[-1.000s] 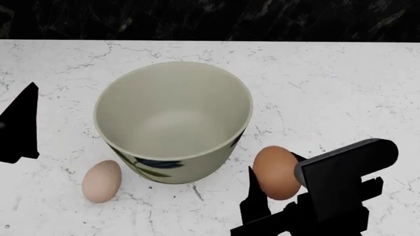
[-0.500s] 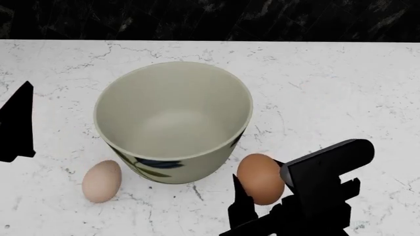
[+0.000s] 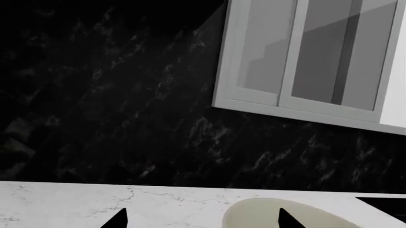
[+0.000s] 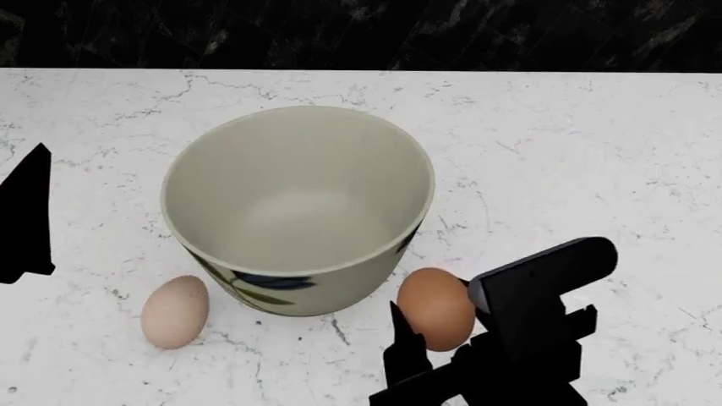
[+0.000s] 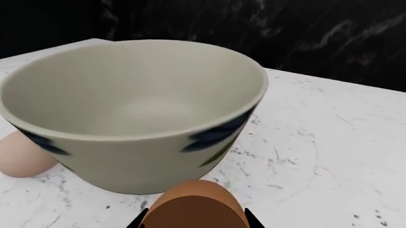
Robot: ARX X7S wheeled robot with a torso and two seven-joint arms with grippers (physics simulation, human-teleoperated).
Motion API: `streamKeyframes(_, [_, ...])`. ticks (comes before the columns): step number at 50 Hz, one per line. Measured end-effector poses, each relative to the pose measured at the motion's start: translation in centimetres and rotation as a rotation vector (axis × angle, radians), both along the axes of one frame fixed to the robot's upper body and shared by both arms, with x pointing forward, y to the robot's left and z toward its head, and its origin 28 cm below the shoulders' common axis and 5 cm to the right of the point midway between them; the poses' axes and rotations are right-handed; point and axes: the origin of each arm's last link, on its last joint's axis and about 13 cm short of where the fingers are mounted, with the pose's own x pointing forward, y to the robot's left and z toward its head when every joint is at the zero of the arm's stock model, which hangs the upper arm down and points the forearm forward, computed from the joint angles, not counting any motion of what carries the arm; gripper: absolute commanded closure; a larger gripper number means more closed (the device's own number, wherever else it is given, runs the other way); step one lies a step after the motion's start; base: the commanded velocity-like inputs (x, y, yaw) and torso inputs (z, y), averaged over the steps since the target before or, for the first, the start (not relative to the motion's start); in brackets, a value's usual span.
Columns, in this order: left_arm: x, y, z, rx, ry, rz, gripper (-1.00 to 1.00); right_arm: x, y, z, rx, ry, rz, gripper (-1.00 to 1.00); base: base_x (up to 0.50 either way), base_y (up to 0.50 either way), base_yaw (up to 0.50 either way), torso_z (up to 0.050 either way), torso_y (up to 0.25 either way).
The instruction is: Place the eggs and milk next to the bowl.
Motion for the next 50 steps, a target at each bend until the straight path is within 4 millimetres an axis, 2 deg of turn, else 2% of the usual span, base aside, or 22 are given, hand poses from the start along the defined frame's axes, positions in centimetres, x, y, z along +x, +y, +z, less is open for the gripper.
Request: streamKeyframes(50, [-0.3, 0.4, -0.3, 0.019, -0.006, 0.019, -1.0, 2.4, 0.3, -2.4, 0.034, 0.066, 0.009, 1.0, 0.0, 0.0, 0.0, 0.0, 0.0])
